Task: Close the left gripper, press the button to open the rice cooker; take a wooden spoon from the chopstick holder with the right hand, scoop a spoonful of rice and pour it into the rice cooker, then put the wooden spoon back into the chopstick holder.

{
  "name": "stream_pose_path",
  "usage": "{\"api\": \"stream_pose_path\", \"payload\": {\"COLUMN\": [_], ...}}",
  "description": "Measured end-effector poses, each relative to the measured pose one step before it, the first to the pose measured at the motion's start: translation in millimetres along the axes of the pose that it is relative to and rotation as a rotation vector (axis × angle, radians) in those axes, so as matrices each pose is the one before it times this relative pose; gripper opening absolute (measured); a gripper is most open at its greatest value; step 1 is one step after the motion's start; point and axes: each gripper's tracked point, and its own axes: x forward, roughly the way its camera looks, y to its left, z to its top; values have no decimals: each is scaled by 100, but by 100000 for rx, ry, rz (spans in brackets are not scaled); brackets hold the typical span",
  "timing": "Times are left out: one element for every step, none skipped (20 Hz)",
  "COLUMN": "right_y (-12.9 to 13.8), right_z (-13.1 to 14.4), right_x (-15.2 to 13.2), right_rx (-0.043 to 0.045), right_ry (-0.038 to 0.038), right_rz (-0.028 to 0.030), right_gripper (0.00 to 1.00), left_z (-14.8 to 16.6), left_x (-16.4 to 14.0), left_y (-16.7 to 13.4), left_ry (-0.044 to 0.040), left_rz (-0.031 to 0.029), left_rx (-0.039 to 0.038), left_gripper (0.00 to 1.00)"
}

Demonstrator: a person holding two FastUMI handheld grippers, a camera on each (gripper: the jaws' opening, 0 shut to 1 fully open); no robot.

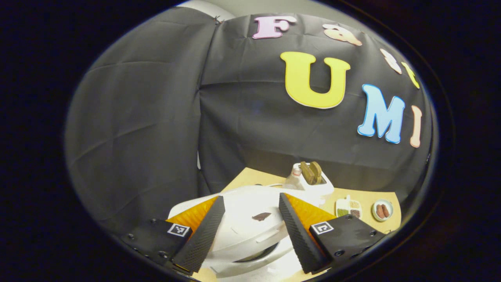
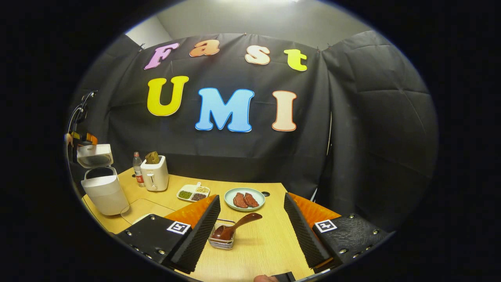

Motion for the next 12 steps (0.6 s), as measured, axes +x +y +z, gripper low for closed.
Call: {"api": "stream_pose_path", "payload": {"right_y": [63, 55, 7, 25, 14, 81, 98, 21, 57, 73, 89, 152], "right_z": [-5, -28, -79, 16, -108, -74, -108, -54, -200, -91, -27, -43], "right_x": [26, 8, 56, 24, 2, 84, 65, 5, 2, 31, 62, 7], "right_rx": [-277, -411, -64, 352, 588, 528, 267, -29, -124, -94, 67, 73], "right_ry": [-131, 74, 62, 36, 145, 251, 293, 324, 328, 102, 144, 240], "right_rz": [339, 172, 63, 144, 111, 224, 97, -37, 97, 25, 140, 141], "right_gripper": [99, 99, 99, 99, 99, 99, 99, 99, 99, 99, 99, 99], "left_z": [-222, -450, -609, -817, -583, -638, -701, -692, -549, -514, -329, -559], "left_x": [52, 172, 424, 305, 165, -19, 219, 7, 42, 286, 336, 156], "left_y": [-156, -195, -402, -422, -224, -97, -248, -253, -125, -214, 3, -164], "left_ry": [887, 937, 830, 1071, 1165, 1254, 1423, 1230, 910, 521, 759, 774], "left_rz": [-421, -212, -366, -413, -420, -450, -392, -178, 33, 162, 143, 119], "left_rx": [-589, -234, -7, 58, -77, -159, 219, 1313, 2015, 1582, 582, 899], "left_gripper": [97, 97, 97, 97, 97, 97, 97, 97, 97, 97, 97, 97]}}
